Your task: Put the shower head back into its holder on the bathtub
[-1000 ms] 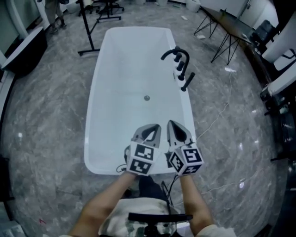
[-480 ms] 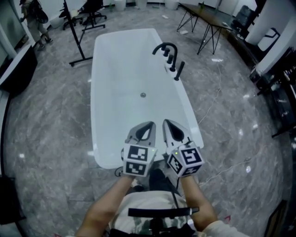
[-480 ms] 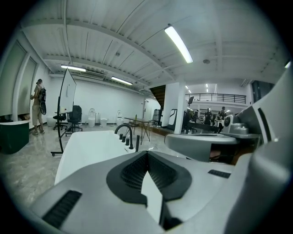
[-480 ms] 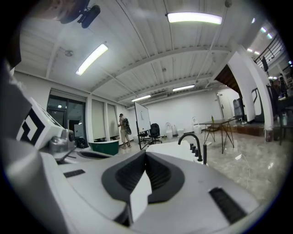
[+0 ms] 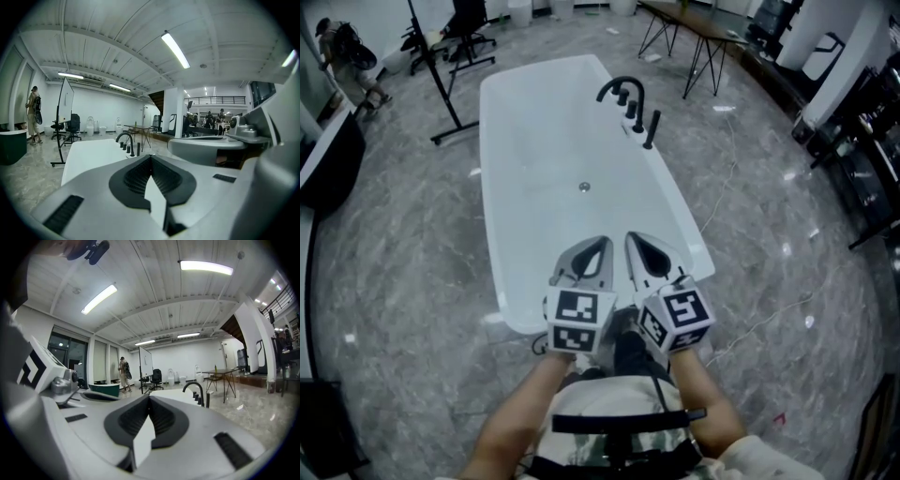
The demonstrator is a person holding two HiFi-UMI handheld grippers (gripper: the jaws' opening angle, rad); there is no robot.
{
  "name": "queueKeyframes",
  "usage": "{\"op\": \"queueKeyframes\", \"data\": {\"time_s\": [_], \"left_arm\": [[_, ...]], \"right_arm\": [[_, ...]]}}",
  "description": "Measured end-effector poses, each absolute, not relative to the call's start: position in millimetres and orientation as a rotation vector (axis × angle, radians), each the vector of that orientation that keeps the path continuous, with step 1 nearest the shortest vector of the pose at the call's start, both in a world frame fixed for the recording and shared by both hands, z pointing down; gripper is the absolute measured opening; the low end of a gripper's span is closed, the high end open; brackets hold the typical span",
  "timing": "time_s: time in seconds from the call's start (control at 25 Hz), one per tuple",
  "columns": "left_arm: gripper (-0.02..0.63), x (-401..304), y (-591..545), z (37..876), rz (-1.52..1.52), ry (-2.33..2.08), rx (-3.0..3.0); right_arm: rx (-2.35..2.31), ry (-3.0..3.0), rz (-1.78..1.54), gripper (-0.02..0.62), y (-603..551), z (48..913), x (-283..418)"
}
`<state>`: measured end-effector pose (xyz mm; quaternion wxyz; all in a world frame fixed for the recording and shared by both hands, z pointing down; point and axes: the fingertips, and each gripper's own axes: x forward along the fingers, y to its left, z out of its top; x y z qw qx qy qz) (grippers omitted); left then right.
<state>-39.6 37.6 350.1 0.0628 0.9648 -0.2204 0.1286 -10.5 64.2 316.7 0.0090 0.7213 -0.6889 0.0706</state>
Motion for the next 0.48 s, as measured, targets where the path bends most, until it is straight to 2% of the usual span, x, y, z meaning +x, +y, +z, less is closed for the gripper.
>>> {"op": "queueKeyframes", "data": {"time_s": [0.48], "left_arm": [[0.008, -45.4, 46.3, 350.3, 0.377, -0.627, 2.934]], "right_arm": [[2.262, -2.141, 0.194, 0.012, 69.2, 314.9, -24.8]]}}
